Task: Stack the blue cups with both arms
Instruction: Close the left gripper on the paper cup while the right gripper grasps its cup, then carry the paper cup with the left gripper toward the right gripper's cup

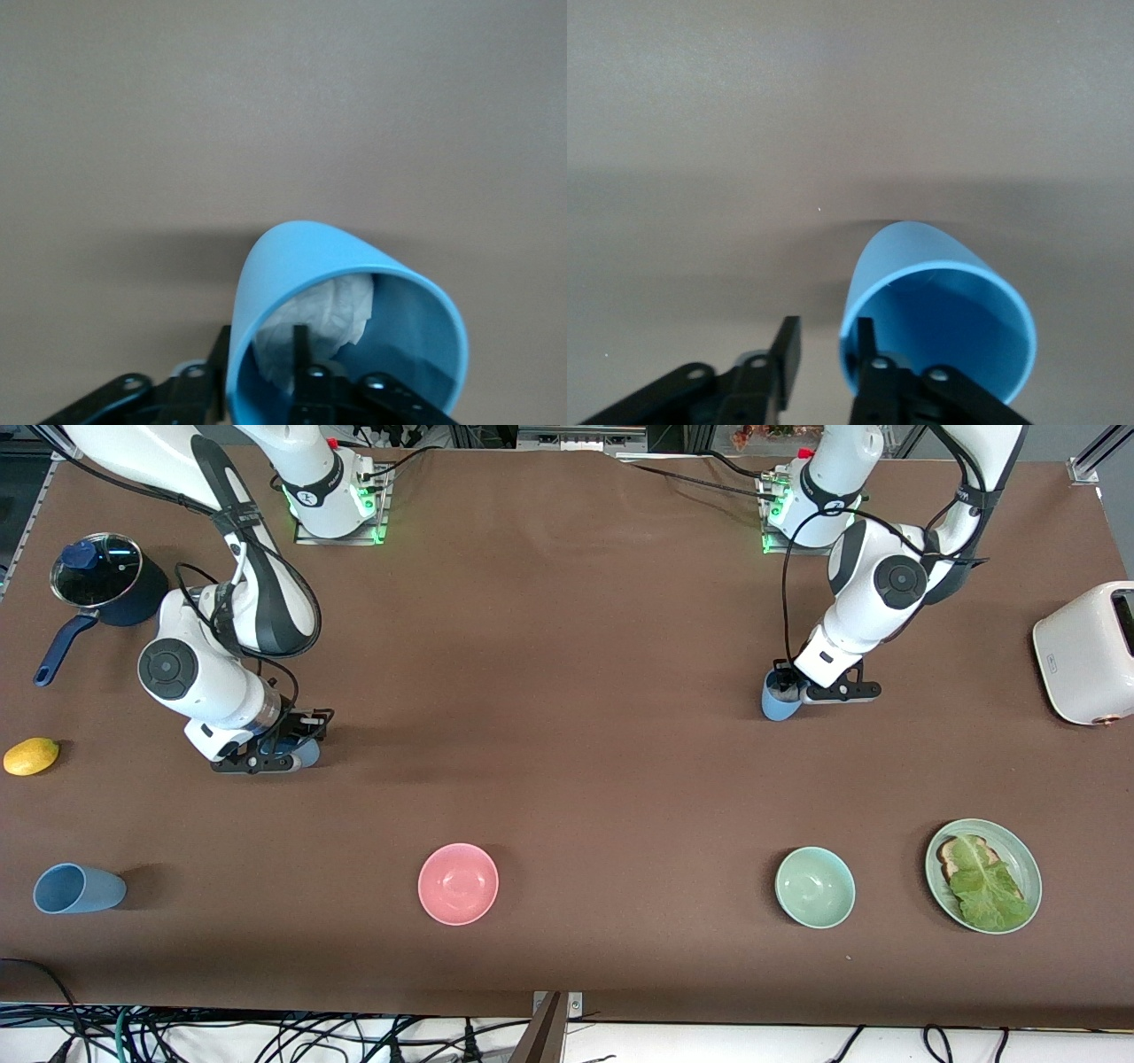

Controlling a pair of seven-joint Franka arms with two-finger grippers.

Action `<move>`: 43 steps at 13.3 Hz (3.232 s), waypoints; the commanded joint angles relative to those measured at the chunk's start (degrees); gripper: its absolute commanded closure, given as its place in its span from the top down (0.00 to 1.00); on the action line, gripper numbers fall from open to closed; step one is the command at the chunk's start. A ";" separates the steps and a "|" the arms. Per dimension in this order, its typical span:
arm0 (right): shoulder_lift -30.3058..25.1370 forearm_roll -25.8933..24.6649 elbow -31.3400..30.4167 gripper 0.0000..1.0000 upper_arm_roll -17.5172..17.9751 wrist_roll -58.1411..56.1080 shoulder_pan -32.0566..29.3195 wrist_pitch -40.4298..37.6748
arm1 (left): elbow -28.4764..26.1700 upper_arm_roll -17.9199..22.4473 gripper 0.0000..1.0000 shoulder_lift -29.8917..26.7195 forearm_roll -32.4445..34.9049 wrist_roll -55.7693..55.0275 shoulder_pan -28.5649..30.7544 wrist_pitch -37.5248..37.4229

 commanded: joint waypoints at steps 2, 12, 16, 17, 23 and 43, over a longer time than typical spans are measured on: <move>0.87 -0.50 0.07 0.00 0.03 1.30 0.09 0.44 | -0.27 -0.20 0.00 0.17 -1.08 0.19 0.49 0.75; 1.22 -0.50 25.27 0.00 0.03 2.61 1.75 -31.52 | 5.86 -1.43 0.00 -1.23 -1.17 -2.08 0.32 -5.82; 0.43 -0.33 31.35 0.00 0.12 10.42 6.58 -38.31 | 13.07 -6.43 0.00 -1.32 -1.08 -12.26 -0.39 -15.06; 0.34 -0.33 31.62 0.00 0.21 12.35 7.20 -38.67 | 13.87 -8.35 0.00 -1.23 -1.08 -15.24 -0.47 -15.42; -0.01 -0.15 33.29 0.00 0.29 15.97 9.84 -39.46 | 18.26 -18.12 0.00 1.75 -0.47 -32.47 -1.26 -15.51; 0.08 -0.06 33.29 0.00 0.29 17.47 10.63 -39.55 | 48.41 -2.31 0.00 29.70 12.01 -65.99 -31.32 -15.42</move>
